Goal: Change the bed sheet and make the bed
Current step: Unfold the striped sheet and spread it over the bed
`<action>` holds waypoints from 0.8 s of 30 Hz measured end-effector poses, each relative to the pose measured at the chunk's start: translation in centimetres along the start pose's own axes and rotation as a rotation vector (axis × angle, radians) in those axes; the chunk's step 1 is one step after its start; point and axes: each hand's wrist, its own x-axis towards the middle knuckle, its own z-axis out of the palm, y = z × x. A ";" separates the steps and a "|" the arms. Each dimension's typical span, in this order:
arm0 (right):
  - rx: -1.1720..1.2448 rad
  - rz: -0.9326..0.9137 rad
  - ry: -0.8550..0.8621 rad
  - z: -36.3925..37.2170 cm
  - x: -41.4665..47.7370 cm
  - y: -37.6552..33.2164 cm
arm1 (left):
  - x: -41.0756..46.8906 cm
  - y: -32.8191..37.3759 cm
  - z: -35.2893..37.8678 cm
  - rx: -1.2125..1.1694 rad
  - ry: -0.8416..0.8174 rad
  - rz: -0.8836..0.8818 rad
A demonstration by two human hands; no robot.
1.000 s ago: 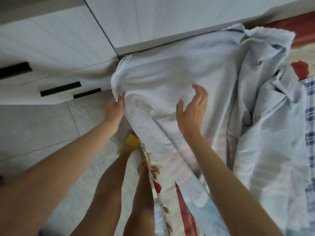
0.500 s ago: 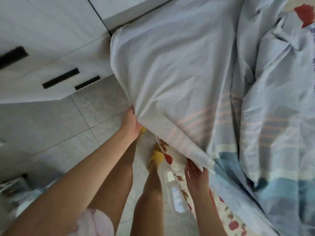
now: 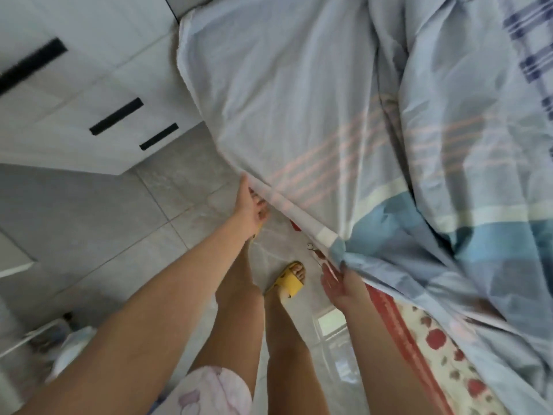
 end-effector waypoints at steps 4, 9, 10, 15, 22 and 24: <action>-0.074 0.050 -0.029 -1.9 -0.3 2.3 | -3.8 -11.4 2.0 0.087 -0.271 -0.265; 0.163 -0.292 0.513 -5.9 0.3 0.1 | -4.5 -16.1 3.2 0.047 -0.264 -0.249; 0.189 -0.345 0.589 -7.2 -0.1 -0.9 | -4.3 -16.5 3.0 0.049 -0.241 -0.222; -0.019 -0.206 0.440 -7.3 1.3 -4.2 | -4.5 -16.3 1.4 0.130 -0.174 -0.161; 0.496 -0.237 0.290 -12.4 0.4 -0.3 | -4.7 -15.6 1.0 0.299 -0.311 -0.253; 0.592 -0.250 0.163 -13.1 0.6 2.5 | -4.4 -16.8 1.7 0.275 -0.336 -0.288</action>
